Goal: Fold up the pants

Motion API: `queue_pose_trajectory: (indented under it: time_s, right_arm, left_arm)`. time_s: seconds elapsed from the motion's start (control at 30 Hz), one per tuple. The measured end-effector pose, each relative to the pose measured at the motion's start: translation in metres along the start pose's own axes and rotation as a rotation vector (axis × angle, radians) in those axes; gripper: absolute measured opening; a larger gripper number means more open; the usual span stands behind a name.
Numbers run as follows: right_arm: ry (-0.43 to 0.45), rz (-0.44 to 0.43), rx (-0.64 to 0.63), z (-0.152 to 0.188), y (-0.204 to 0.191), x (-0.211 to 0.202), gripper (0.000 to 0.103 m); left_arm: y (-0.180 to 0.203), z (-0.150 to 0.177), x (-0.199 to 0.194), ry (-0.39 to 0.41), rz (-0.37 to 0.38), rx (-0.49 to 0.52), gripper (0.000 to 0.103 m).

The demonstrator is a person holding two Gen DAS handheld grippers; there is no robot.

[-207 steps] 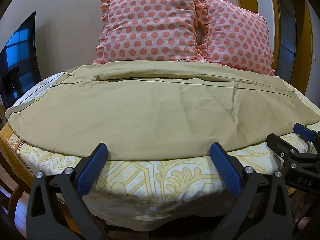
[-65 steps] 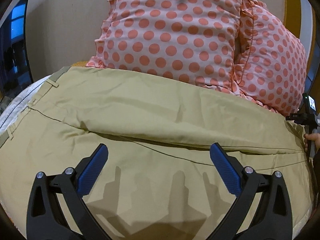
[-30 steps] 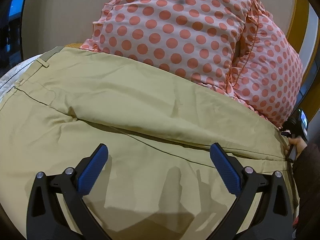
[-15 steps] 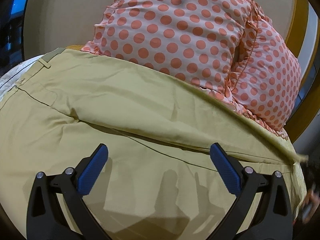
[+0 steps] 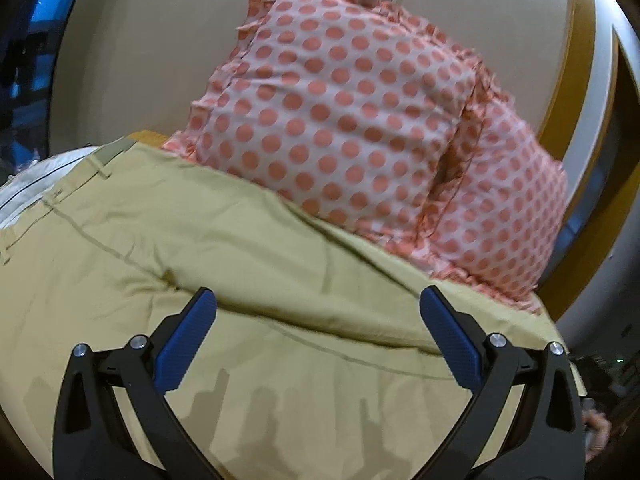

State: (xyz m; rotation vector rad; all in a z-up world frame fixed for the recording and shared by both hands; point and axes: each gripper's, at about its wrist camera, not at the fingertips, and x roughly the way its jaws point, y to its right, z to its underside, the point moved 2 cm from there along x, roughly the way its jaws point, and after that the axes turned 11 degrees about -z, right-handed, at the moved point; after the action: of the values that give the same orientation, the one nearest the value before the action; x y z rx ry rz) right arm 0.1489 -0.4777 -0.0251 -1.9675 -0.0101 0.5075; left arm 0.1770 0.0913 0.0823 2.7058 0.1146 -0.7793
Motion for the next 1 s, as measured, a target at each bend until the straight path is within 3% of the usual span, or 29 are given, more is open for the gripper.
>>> queue_pose_trajectory:
  time_s: [0.03,0.07,0.13,0.2,0.33,0.5,0.53,0.6,0.67,0.7,0.9,0.93,0.97,1.0]
  right_arm:
    - [-0.021,0.001,-0.003,-0.001,0.002,0.006,0.009]
    - [-0.037,-0.021,0.000,-0.002,0.005,0.009,0.002]
    - [0.021,-0.143,-0.067,-0.004,-0.008,-0.015,0.002]
    - [0.104,-0.175,-0.170,-0.005,-0.022,-0.050,0.002]
    - [0.165,-0.179,-0.208,-0.006,-0.023,-0.089,0.002]
    - [0.162,-0.191,-0.168,-0.007,-0.011,-0.091,0.002]
    - [0.159,-0.192,-0.165,-0.008,-0.010,-0.091,0.002]
    - [0.151,-0.200,-0.152,-0.009,-0.004,-0.089,0.002]
    - [0.146,-0.207,-0.144,-0.010,-0.002,-0.089,0.002]
    - [0.144,-0.215,-0.141,-0.010,-0.001,-0.089,0.002]
    - [0.137,-0.232,-0.159,-0.009,-0.003,-0.091,0.002]
    - [0.136,-0.231,-0.161,-0.009,-0.004,-0.091,0.002]
    - [0.135,-0.233,-0.161,-0.009,-0.004,-0.090,0.002]
    - [0.135,-0.236,-0.160,-0.009,-0.004,-0.090,0.002]
  left_arm:
    - [-0.001,-0.006,0.001,-0.006,0.014,-0.001,0.101]
    - [-0.003,-0.011,0.004,-0.017,0.035,-0.003,0.101]
    - [-0.007,-0.021,0.009,-0.044,0.061,-0.018,0.101]
    - [-0.014,-0.032,0.019,-0.067,0.069,-0.046,0.101]
    - [-0.027,-0.046,0.057,-0.164,0.048,-0.107,0.101]
    - [-0.041,-0.057,0.113,-0.288,-0.017,-0.209,0.098]
    - [-0.044,-0.061,0.125,-0.295,-0.048,-0.225,0.092]
    - [-0.049,-0.066,0.140,-0.308,-0.106,-0.216,0.069]
    - [-0.058,-0.067,0.153,-0.352,-0.127,-0.216,0.010]
    - [-0.065,-0.064,0.154,-0.371,-0.108,-0.242,0.000]
    - [-0.102,-0.059,0.099,-0.271,-0.178,-0.243,0.002]
    - [-0.105,-0.061,0.095,-0.262,-0.177,-0.255,0.025]
    - [-0.109,-0.064,0.093,-0.250,-0.192,-0.270,0.070]
    - [-0.113,-0.068,0.091,-0.225,-0.238,-0.291,0.086]
